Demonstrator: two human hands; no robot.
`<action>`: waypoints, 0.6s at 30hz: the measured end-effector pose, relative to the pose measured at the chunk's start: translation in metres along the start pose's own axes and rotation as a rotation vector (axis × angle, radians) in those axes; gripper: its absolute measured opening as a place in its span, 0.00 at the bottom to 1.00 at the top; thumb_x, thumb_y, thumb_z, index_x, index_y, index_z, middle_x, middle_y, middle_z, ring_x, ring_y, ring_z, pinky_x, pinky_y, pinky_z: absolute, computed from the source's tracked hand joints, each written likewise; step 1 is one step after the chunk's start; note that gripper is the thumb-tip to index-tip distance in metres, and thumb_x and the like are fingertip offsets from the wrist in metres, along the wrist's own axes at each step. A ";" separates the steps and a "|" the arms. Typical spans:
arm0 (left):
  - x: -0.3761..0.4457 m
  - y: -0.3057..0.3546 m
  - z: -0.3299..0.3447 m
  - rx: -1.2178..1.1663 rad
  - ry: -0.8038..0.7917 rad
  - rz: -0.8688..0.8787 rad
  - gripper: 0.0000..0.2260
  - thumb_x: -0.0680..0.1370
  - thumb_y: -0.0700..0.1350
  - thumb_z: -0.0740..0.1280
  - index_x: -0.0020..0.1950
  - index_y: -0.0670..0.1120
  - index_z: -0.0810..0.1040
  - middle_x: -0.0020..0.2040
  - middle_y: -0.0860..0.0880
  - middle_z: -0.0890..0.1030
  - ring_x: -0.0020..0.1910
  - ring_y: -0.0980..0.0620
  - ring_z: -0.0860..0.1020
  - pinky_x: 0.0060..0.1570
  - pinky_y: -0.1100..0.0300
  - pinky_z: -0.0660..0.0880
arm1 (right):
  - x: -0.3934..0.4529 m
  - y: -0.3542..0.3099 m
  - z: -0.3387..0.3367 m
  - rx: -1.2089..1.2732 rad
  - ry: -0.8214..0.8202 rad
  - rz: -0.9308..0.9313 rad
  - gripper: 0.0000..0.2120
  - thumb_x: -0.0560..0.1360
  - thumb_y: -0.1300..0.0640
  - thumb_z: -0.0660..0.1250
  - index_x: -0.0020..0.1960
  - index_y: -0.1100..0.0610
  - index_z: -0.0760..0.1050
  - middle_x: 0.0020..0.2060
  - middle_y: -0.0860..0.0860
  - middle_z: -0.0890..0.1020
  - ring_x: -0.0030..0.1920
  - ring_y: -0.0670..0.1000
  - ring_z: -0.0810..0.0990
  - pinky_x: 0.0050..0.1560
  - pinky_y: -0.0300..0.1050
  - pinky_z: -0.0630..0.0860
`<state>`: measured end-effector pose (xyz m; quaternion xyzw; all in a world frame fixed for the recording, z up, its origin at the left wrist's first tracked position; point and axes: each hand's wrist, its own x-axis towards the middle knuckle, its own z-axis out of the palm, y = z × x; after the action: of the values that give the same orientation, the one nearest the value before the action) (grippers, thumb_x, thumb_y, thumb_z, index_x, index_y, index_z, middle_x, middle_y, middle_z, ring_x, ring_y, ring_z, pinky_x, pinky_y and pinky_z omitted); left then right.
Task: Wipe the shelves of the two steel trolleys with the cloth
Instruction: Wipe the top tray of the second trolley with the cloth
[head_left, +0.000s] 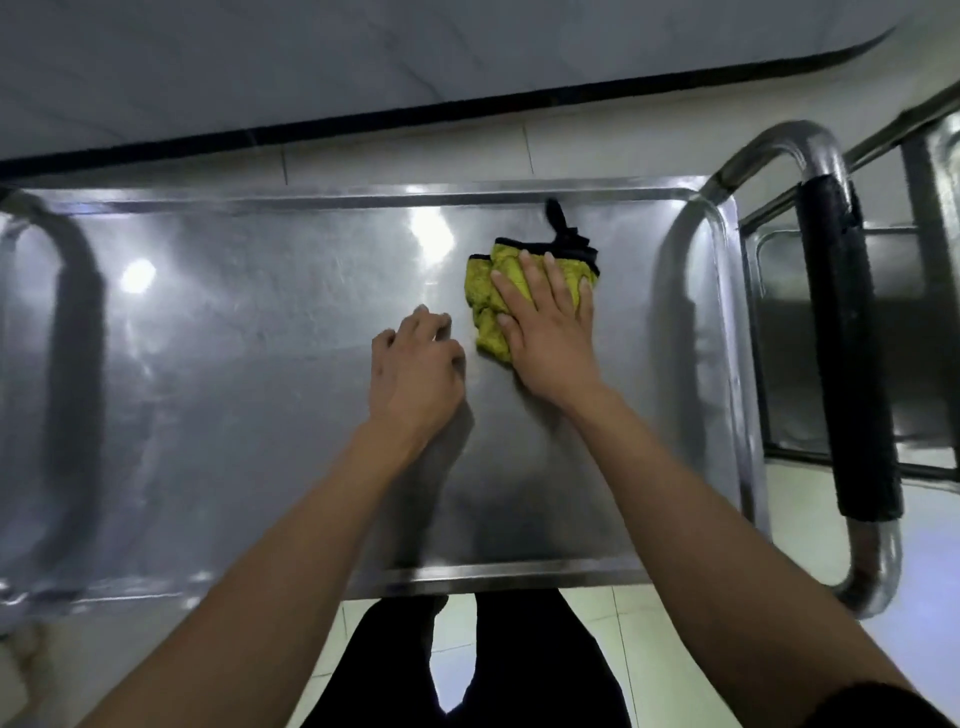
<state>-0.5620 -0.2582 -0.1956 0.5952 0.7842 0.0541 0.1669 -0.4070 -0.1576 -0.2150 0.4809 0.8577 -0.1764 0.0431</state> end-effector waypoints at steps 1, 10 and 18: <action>-0.002 0.001 0.003 0.003 0.004 -0.001 0.09 0.75 0.43 0.68 0.48 0.48 0.87 0.60 0.49 0.79 0.66 0.46 0.72 0.60 0.47 0.68 | 0.019 0.002 -0.006 -0.009 -0.005 -0.021 0.25 0.85 0.46 0.49 0.81 0.42 0.53 0.82 0.49 0.48 0.81 0.53 0.41 0.78 0.63 0.41; -0.005 0.000 0.009 -0.023 0.032 0.034 0.22 0.75 0.48 0.53 0.51 0.46 0.86 0.67 0.46 0.77 0.74 0.42 0.67 0.65 0.40 0.69 | 0.113 0.002 -0.033 -0.062 0.009 -0.048 0.26 0.84 0.45 0.49 0.81 0.43 0.50 0.82 0.51 0.48 0.81 0.56 0.42 0.77 0.67 0.40; -0.013 -0.005 0.001 0.121 -0.104 0.079 0.18 0.80 0.46 0.57 0.66 0.47 0.79 0.78 0.45 0.65 0.78 0.41 0.57 0.68 0.41 0.64 | 0.013 0.001 -0.011 -0.018 -0.030 -0.041 0.26 0.84 0.46 0.50 0.81 0.43 0.51 0.82 0.49 0.47 0.81 0.54 0.41 0.77 0.65 0.41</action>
<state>-0.5628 -0.2722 -0.1947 0.6367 0.7522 -0.0176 0.1688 -0.4124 -0.1428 -0.2086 0.4601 0.8682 -0.1768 0.0565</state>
